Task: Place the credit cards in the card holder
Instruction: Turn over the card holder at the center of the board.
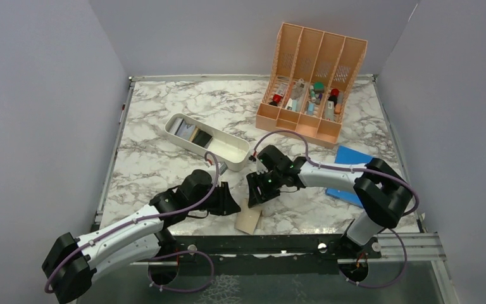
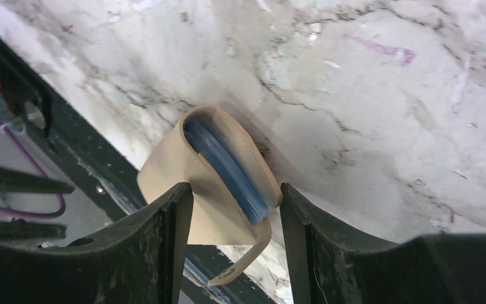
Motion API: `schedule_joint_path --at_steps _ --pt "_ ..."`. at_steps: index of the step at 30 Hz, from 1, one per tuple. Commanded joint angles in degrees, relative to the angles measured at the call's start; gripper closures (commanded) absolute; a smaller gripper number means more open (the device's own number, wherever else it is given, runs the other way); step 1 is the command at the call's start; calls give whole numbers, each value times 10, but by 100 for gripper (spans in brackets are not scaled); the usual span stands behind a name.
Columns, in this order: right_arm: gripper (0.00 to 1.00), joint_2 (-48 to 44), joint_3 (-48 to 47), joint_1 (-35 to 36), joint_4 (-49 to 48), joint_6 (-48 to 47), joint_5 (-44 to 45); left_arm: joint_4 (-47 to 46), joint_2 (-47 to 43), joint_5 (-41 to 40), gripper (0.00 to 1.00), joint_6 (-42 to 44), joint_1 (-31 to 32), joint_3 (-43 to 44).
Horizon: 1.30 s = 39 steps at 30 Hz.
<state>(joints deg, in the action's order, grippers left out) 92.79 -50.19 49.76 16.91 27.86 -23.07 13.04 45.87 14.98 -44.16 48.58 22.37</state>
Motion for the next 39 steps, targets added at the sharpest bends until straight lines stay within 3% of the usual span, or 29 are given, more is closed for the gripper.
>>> schedule_joint_path --at_steps 1,5,11,20,24,28,39 --pt "41 9 -19 -5 36 3 74 -60 -1 45 74 -11 12 -16" --pt "32 -22 -34 -6 65 16 98 -87 -1 51 74 -21 15 -35" --pt "32 -92 -4 -6 95 44 96 -89 9 40 74 -21 20 -48" --pt "48 -177 89 -5 51 94 88 -101 62 33 75 -27 67 -44" --pt "55 -195 112 -5 35 107 98 -108 71 20 85 -37 88 -50" --pt "59 -206 132 -5 13 116 87 -135 91 14 93 -44 95 -57" --pt "65 -216 156 -6 -16 114 77 -181 191 -5 94 -32 97 -24"
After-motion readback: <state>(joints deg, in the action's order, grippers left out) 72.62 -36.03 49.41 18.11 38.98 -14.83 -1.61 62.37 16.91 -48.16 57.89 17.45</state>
